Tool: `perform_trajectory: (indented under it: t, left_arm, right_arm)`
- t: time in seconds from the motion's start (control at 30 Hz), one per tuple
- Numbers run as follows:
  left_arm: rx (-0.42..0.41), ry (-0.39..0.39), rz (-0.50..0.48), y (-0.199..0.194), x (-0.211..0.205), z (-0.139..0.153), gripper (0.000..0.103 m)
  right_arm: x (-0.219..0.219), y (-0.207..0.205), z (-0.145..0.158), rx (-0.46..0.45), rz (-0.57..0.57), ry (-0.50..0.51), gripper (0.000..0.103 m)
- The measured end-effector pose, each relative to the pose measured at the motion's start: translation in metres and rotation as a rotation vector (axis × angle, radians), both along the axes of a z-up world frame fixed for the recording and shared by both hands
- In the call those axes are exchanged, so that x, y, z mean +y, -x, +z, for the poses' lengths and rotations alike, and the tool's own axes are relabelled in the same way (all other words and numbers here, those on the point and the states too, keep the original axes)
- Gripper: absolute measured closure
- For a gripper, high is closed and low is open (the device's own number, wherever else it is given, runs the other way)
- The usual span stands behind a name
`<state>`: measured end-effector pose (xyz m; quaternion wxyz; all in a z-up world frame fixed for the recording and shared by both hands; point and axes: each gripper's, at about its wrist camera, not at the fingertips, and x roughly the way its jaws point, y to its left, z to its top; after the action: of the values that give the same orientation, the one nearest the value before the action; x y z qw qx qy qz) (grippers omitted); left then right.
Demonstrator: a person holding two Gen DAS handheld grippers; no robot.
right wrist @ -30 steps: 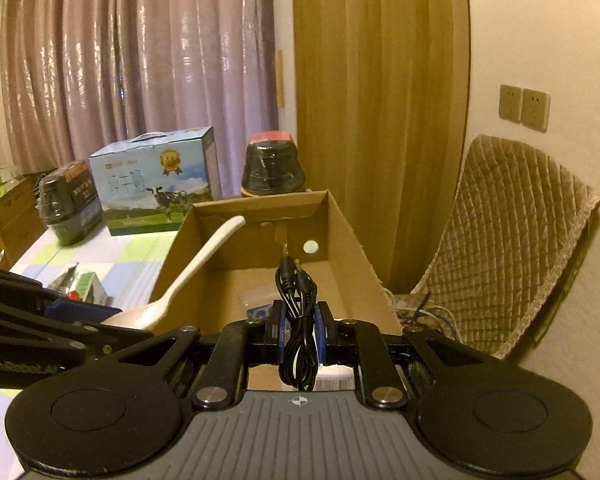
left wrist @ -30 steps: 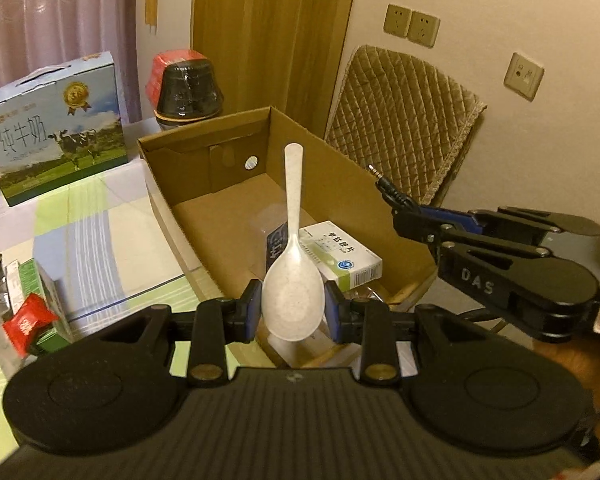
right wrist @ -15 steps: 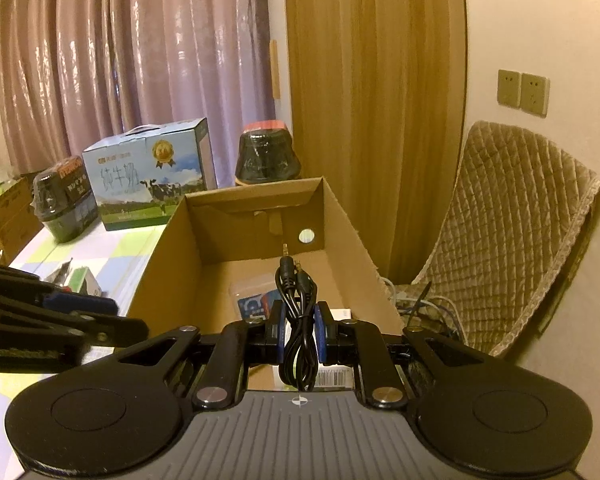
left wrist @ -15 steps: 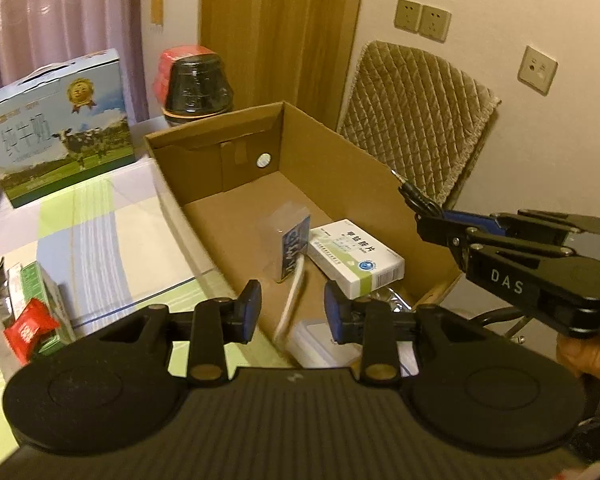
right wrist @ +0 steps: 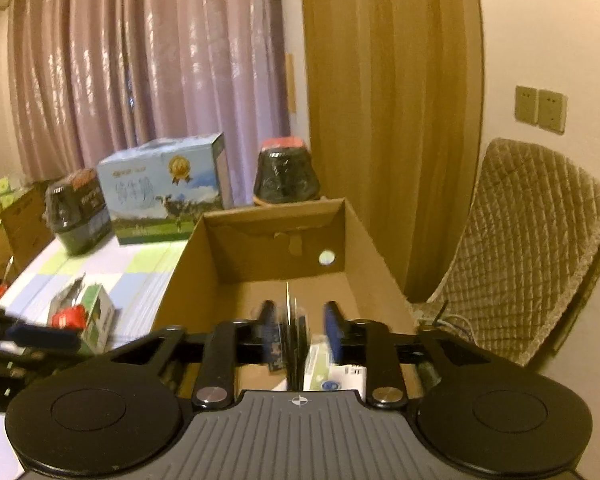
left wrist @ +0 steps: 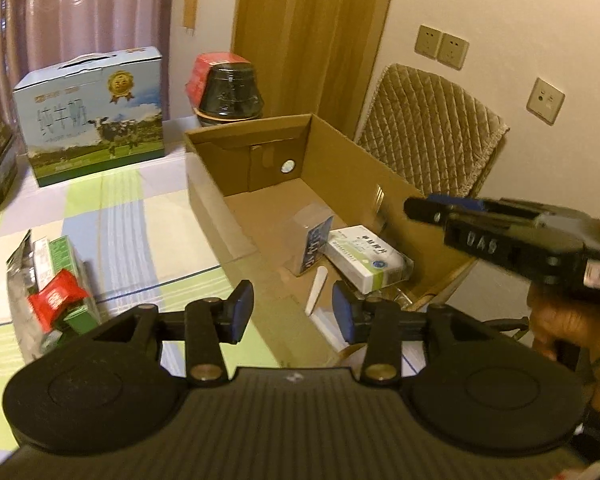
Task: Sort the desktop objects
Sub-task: 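Open both tools to drop the spoon and cable into the box, then withdraw both tools and reach the right tool to the red wrapped candy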
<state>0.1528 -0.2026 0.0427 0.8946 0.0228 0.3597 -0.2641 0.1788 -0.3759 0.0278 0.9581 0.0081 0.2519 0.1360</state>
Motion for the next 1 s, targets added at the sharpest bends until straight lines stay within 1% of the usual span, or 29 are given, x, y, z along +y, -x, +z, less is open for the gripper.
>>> perform_trajectory:
  t: [0.07,0.2,0.43,0.6,0.67,0.73,0.83,1.0]
  left_arm:
    - [0.006,0.006,0.014,0.003,0.008,-0.002,0.064]
    - [0.016,0.006,0.043,0.008,0.022,-0.006,0.064]
    - [0.030,-0.004,0.102,0.024,0.052,-0.013,0.055]
    - [0.041,-0.007,0.160,0.033,0.082,-0.015,0.050]
    - [0.043,-0.012,0.182,0.037,0.094,-0.015,0.044]
    - [0.039,-0.022,0.200,0.039,0.106,-0.013,0.042]
    - [0.029,-0.040,0.234,0.044,0.123,-0.010,0.035]
    - [0.015,-0.056,0.278,0.050,0.151,-0.005,0.031]
  right_arm:
    - [-0.002,0.002,0.003,-0.011,-0.010,-0.013,0.055]
    - [-0.004,0.009,0.003,-0.007,-0.010,-0.011,0.055]
    - [0.002,0.025,0.002,0.023,-0.002,-0.036,0.050]
    - [0.024,0.037,0.008,0.019,0.049,-0.041,0.045]
    - [0.035,0.043,0.012,0.011,0.073,-0.040,0.043]
    - [0.046,0.049,0.016,0.003,0.097,-0.041,0.041]
    - [0.063,0.058,0.019,0.002,0.133,-0.038,0.036]
    - [0.091,0.070,0.020,0.007,0.187,-0.026,0.032]
